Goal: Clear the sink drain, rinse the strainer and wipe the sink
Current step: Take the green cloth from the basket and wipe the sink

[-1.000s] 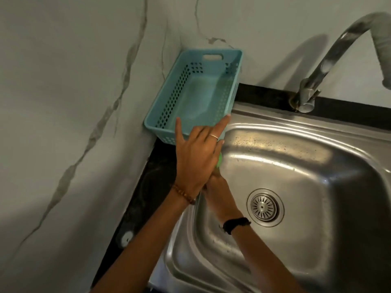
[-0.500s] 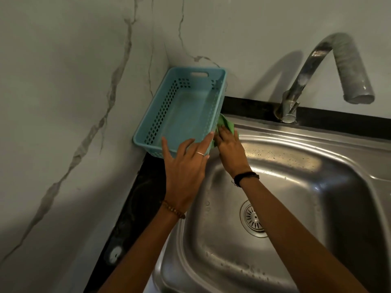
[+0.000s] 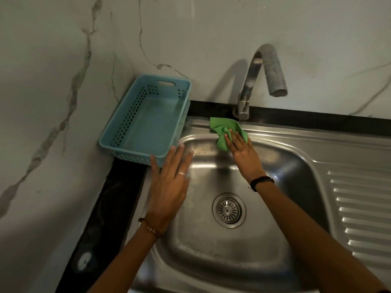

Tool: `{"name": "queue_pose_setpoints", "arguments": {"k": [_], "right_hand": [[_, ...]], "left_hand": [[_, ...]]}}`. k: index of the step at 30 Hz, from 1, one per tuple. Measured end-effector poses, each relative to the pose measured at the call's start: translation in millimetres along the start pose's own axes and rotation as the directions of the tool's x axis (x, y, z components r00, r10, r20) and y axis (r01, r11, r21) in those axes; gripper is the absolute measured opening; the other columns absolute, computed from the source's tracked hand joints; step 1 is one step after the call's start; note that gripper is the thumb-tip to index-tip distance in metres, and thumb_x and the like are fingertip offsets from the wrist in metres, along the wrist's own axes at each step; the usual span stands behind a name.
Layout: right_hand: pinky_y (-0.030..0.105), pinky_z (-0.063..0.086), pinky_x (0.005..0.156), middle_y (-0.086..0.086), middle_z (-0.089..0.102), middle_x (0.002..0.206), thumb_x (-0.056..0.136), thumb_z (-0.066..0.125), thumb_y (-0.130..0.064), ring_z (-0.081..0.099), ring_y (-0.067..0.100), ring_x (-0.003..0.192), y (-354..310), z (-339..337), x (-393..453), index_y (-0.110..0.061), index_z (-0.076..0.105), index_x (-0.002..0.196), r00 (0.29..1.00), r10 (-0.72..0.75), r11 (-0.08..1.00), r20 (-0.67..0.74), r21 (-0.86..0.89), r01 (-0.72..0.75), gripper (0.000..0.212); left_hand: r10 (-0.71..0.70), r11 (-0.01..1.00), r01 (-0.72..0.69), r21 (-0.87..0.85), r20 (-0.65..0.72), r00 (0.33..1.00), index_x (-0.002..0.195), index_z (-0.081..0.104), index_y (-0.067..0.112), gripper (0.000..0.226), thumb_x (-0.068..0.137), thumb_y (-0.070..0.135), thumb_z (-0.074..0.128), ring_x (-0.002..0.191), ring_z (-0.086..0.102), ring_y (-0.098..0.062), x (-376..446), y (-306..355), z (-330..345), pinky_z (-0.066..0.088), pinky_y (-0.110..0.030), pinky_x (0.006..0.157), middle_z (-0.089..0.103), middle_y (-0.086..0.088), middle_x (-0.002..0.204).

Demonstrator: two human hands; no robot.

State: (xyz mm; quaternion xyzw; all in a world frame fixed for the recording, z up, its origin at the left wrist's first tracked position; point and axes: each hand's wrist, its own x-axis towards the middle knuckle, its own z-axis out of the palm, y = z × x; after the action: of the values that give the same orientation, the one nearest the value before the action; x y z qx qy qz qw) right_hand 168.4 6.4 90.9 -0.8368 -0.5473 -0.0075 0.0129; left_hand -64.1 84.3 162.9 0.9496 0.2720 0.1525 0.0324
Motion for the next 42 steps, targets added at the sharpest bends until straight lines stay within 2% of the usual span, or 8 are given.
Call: {"name": "queue_pose_setpoints", "arguments": {"k": [3,6,13,17,24,32,38,42], "right_hand": [[0.046,0.003,0.12,0.011,-0.006,0.158,0.084,0.037,0.014,-0.002,0.027,0.146,25.7,-0.5,-19.7,-0.015,-0.009,0.146,0.998,0.067,0.997,0.008,-0.025,-0.066,0.082],[0.047,0.0,0.12,0.013,-0.006,0.158,0.086,0.034,0.012,-0.003,0.03,0.146,50.7,-0.4,-45.2,-0.012,-0.007,0.147,0.986,0.163,0.985,0.016,-0.055,-0.162,0.077],[0.047,0.002,0.12,0.016,0.0,0.158,0.093,0.031,0.007,0.0,0.033,0.146,95.4,-5.4,-118.6,-0.004,0.001,0.146,0.937,0.345,0.934,0.059,-0.124,-0.336,0.062],[0.044,-0.001,0.119,0.017,0.003,0.157,0.096,0.029,0.002,0.003,0.03,0.146,80.6,-15.2,-132.0,-0.001,0.004,0.146,0.901,0.419,0.902,0.112,-0.166,-0.398,0.057],[0.044,0.01,0.119,0.016,0.024,0.154,0.091,0.033,-0.001,0.019,0.029,0.143,29.8,-41.9,-218.2,0.0,0.019,0.145,0.825,0.534,0.845,0.182,-0.151,-0.513,0.055],[0.032,0.03,0.111,0.014,0.018,0.155,0.091,0.036,-0.001,0.031,0.026,0.138,-39.3,-55.8,-287.6,-0.003,0.006,0.147,0.733,0.569,0.814,0.371,-0.127,-0.567,0.063],[0.033,0.036,0.105,0.015,0.03,0.148,0.087,0.041,0.001,0.045,0.026,0.127,-100.0,-68.2,-271.4,-0.001,0.013,0.145,0.764,0.461,0.866,0.452,-0.04,-0.499,0.064],[0.038,0.032,0.107,0.02,0.02,0.153,0.09,0.038,-0.001,0.034,0.029,0.136,-165.7,-67.0,-243.8,0.002,0.012,0.145,0.801,0.338,0.904,0.494,0.066,-0.422,0.061]], "left_hand": [[0.08,0.952,-0.01,-0.305,0.218,0.973,0.144,0.01,0.03,0.077,0.081,0.067,0.036,0.14,-0.015,-0.007,-23.8,9.7,9.9,-0.016,-0.043,0.114,0.001,0.006,0.153],[0.133,0.957,-0.038,-0.289,0.317,0.939,0.142,0.001,0.037,0.088,0.069,0.084,0.019,0.139,-0.023,-0.01,-50.8,9.9,22.5,-0.026,-0.037,0.109,-0.01,0.01,0.152],[0.14,0.98,-0.029,-0.196,0.58,0.803,0.131,-0.027,0.047,0.109,0.044,0.098,0.013,0.12,-0.052,-0.006,-84.9,-5.6,32.0,-0.042,-0.034,0.092,-0.035,0.015,0.142],[0.03,0.996,0.041,-0.082,0.715,0.698,0.126,-0.038,0.031,0.124,0.056,0.082,0.051,0.133,-0.037,-0.027,-94.0,-16.7,32.2,-0.024,-0.046,0.106,-0.031,0.0,0.149],[0.018,0.964,0.159,-0.213,0.648,0.761,0.132,-0.029,0.021,0.131,0.06,0.056,0.075,0.142,-0.018,-0.029,-98.4,-32.2,25.5,-0.007,-0.04,0.116,-0.017,-0.011,0.155],[-0.126,0.768,0.398,-0.501,0.492,0.862,0.146,0.016,0.028,0.081,0.082,0.032,0.065,0.145,0.003,-0.021,-106.9,-27.2,16.6,0.013,-0.046,0.118,0.003,-0.003,0.157],[-0.129,0.636,0.423,-0.646,0.451,0.883,0.145,0.023,0.024,0.058,0.093,0.022,0.05,0.143,0.015,-0.016,-109.7,-29.8,7.1,0.017,-0.043,0.118,0.017,-0.002,0.155],[-0.066,0.547,0.425,-0.721,0.469,0.881,0.144,0.024,0.023,0.052,0.096,0.007,0.039,0.141,0.017,-0.007,-112.2,-39.8,2.5,0.014,-0.028,0.116,0.021,0.003,0.153]]}}
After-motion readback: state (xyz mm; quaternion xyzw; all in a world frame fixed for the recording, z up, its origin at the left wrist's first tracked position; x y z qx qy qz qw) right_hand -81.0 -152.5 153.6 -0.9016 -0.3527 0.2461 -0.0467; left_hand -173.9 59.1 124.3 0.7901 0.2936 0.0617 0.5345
